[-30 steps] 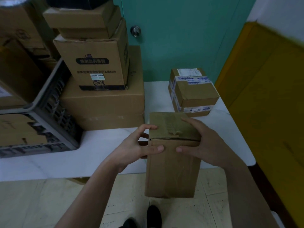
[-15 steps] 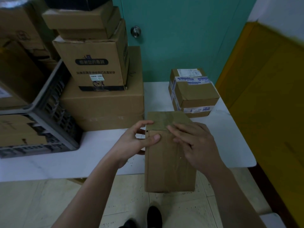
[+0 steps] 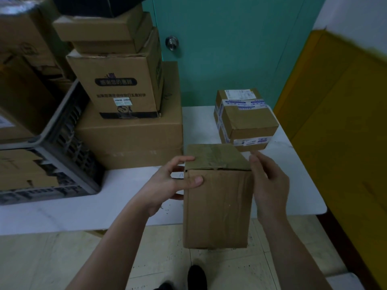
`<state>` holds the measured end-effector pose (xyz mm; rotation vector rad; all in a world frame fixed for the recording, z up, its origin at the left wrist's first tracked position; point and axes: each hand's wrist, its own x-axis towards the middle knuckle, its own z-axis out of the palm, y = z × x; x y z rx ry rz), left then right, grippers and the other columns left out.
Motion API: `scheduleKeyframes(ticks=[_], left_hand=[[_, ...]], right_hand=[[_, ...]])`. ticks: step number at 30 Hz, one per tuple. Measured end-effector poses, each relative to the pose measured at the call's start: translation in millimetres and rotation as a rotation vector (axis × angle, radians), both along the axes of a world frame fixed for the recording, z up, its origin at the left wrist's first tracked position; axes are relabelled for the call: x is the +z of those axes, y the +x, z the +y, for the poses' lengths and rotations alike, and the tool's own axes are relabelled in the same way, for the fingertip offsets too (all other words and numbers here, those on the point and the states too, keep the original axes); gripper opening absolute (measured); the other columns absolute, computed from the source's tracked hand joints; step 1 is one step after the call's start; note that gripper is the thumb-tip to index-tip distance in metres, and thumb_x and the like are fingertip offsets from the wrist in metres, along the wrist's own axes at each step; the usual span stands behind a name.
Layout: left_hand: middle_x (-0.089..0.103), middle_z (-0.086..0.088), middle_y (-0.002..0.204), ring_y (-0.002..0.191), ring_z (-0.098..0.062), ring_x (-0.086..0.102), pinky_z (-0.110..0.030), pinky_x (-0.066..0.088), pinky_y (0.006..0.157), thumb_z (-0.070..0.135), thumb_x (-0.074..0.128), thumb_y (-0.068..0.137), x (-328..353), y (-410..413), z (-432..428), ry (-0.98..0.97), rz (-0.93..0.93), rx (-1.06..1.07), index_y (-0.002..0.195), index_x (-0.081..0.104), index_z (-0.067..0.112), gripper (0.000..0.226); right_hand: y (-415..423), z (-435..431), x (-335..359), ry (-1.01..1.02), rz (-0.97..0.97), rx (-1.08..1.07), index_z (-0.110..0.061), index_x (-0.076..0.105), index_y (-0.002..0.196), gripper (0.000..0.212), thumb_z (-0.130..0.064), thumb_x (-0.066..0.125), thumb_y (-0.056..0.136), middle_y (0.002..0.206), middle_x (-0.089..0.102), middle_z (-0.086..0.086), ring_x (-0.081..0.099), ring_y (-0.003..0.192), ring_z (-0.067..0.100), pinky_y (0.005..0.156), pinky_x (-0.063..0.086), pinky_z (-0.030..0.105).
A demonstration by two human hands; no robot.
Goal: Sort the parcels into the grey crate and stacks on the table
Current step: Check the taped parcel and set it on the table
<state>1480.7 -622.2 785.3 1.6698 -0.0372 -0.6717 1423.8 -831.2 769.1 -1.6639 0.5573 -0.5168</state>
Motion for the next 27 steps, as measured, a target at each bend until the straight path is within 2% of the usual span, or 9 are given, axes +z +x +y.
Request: scheduleKeyframes(ticks=[3,5,8,12,18,21,24,26,27], left_hand=[[0.059,0.005,0.127,0.110,-0.019,0.067,-0.047,0.058,0.092,0.045,0.087,0.060,-2.4,0.7,0.8,0.004,0.004,-0.019,0.119,0.064,0.045,0.063],[0.063,0.004,0.124,0.113,-0.017,0.065,-0.042,0.059,0.087,0.053,0.076,0.067,-2.2,0.4,0.7,-0.010,0.026,-0.028,0.120,0.064,0.043,0.055],[0.070,0.010,0.116,0.108,-0.014,0.067,-0.037,0.060,0.080,0.066,0.057,0.079,-0.1,1.0,1.6,-0.039,0.081,0.012,0.118,0.067,0.039,0.049],[0.069,0.005,0.119,0.108,-0.019,0.067,-0.043,0.061,0.082,0.040,0.057,0.098,-3.3,4.8,-1.4,-0.043,0.126,0.081,0.125,0.062,0.038,0.027],[0.067,0.000,0.125,0.115,-0.024,0.064,-0.043,0.060,0.077,0.039,0.068,0.091,-12.4,6.4,-2.6,-0.086,0.185,0.132,0.147,0.045,0.025,0.062],[0.071,0.003,0.118,0.105,-0.017,0.066,-0.037,0.057,0.072,0.037,0.072,0.080,-15.9,8.2,-1.5,-0.097,0.175,0.072,0.147,0.046,0.024,0.073],[0.073,0.004,0.110,0.095,-0.013,0.068,-0.035,0.052,0.076,0.026,0.066,0.069,-15.1,8.5,-0.6,-0.097,0.123,0.023,0.141,0.053,0.026,0.073],[0.073,0.003,0.114,0.105,-0.018,0.067,-0.040,0.054,0.081,0.025,0.071,0.074,-14.1,10.4,-0.9,-0.131,0.142,0.067,0.137,0.057,0.025,0.065],[0.073,0.003,0.116,0.110,-0.022,0.066,-0.044,0.055,0.086,0.027,0.072,0.080,-13.6,10.8,-1.8,-0.147,0.155,0.077,0.134,0.060,0.025,0.056]], right_hand=[[4.7,-12.2,1.0,0.358,0.342,0.162,-0.029,0.061,0.132,0.042,-0.046,0.059,0.094,0.134,0.059,-0.004,0.055,0.122,0.017,0.104,0.045,0.043],[4.6,-13.9,0.0,0.500,0.430,0.258,-0.029,0.065,0.125,0.038,-0.049,0.055,0.093,0.126,0.065,-0.002,0.059,0.115,0.020,0.100,0.045,0.045],[5.0,-12.2,-2.0,0.488,0.463,0.251,-0.025,0.065,0.121,0.038,-0.048,0.054,0.093,0.119,0.067,0.000,0.060,0.110,0.020,0.093,0.045,0.043],[4.3,-11.8,-3.4,0.497,0.452,0.229,-0.024,0.066,0.122,0.040,-0.048,0.054,0.092,0.120,0.068,0.002,0.060,0.112,0.021,0.095,0.044,0.044],[3.0,-13.4,-3.1,0.505,0.436,0.224,-0.023,0.068,0.120,0.038,-0.046,0.054,0.094,0.117,0.070,0.001,0.061,0.111,0.021,0.096,0.045,0.044],[1.9,-14.3,-2.6,0.517,0.423,0.241,-0.020,0.070,0.112,0.029,-0.037,0.055,0.095,0.116,0.070,0.004,0.062,0.111,0.024,0.097,0.044,0.045],[0.0,-19.3,-0.7,0.571,0.318,0.270,-0.011,0.070,0.103,0.023,-0.025,0.054,0.093,0.108,0.071,0.004,0.064,0.102,0.026,0.087,0.048,0.044],[0.0,-19.8,2.9,0.569,0.314,0.272,-0.013,0.070,0.098,0.022,-0.029,0.056,0.094,0.098,0.071,-0.002,0.063,0.090,0.018,0.079,0.049,0.038],[0.8,-19.3,2.3,0.520,0.341,0.270,-0.015,0.069,0.105,0.024,-0.033,0.058,0.095,0.102,0.072,-0.003,0.064,0.094,0.016,0.082,0.050,0.037]])
